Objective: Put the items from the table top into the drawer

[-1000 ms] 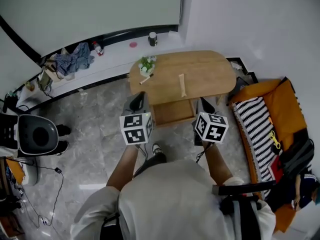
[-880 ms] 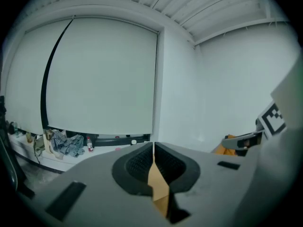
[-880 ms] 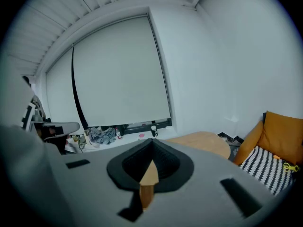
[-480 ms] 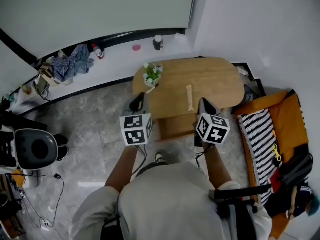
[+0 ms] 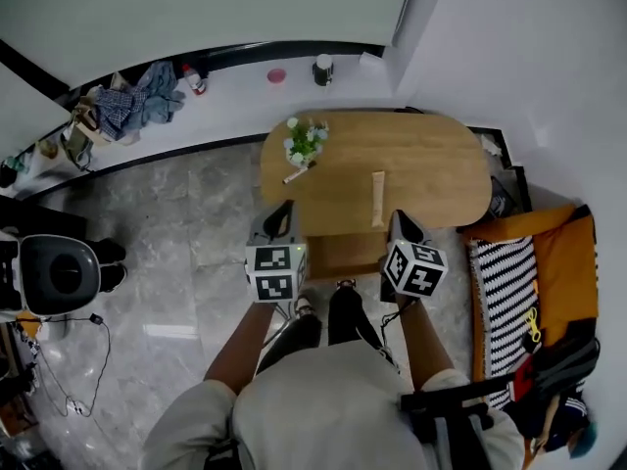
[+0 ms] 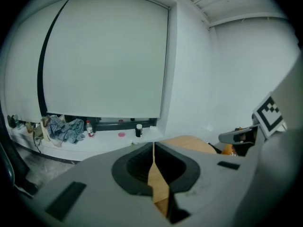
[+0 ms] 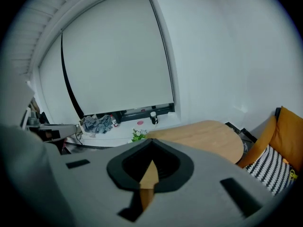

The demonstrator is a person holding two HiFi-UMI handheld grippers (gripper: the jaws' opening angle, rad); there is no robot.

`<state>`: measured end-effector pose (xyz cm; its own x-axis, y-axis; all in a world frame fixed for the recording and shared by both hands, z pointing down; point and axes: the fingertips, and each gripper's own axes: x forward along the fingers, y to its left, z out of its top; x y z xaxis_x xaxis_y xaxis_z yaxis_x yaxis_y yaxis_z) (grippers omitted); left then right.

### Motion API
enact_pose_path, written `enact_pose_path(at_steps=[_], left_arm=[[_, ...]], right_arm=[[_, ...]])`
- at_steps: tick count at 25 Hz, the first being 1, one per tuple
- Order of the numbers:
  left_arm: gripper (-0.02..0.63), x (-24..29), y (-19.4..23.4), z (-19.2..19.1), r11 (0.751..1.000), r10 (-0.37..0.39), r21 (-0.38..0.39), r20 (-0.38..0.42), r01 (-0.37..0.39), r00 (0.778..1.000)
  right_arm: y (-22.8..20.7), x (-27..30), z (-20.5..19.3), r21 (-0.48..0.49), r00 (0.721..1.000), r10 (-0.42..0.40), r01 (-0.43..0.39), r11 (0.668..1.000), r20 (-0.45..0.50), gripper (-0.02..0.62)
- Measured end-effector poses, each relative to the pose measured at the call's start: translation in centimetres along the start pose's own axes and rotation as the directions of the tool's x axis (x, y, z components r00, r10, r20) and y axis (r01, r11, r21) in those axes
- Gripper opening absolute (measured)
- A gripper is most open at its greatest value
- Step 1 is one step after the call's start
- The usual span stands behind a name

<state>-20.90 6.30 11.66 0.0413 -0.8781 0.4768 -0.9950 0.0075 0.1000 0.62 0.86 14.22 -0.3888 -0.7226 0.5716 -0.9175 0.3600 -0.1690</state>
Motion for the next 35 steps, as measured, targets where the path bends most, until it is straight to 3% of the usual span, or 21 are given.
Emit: enact_pose_path(at_steps=[8,14,24,30,35], left_arm=[[0.015,5.3,1.2,-4.9,0.998,0.041,-0.045,-0.093,-0.045,0.995],[0.015,11.9,3.4,-11.1,0.992,0.071,-0.095,-0.155,-0.087,0.985],[0.015,19.6,4.7,-23.6,0.982,0.058,-0.158,-0.258,-0.101,0.964],[0.015,22.0,5.1,-27.6,0.982,0.05,-0.163,-0.283,-0.099,0.958],[0.015,22.4,5.8,-28.7,0.984,0.045,-0.149,-0.299,-0.093,0.953]], right_arm=[[-1.2,6.4,-0.5,-0.088,0.996,0.07,-0.076,0.993,-0.06,-0.008],[-1.9,13.7,-5.3,-0.084,0.984,0.108,-0.12,0.989,-0.139,-0.008],[-3.4,21.8,-18.3,-0.05,0.945,0.113,-0.134,0.99,-0.308,-0.008],[-3.9,24.5,-20.6,-0.06,0.939,0.114,-0.14,0.988,-0.325,-0.008],[-4.0,25.2,-21.5,-0.061,0.935,0.11,-0.139,0.989,-0.337,-0.008]])
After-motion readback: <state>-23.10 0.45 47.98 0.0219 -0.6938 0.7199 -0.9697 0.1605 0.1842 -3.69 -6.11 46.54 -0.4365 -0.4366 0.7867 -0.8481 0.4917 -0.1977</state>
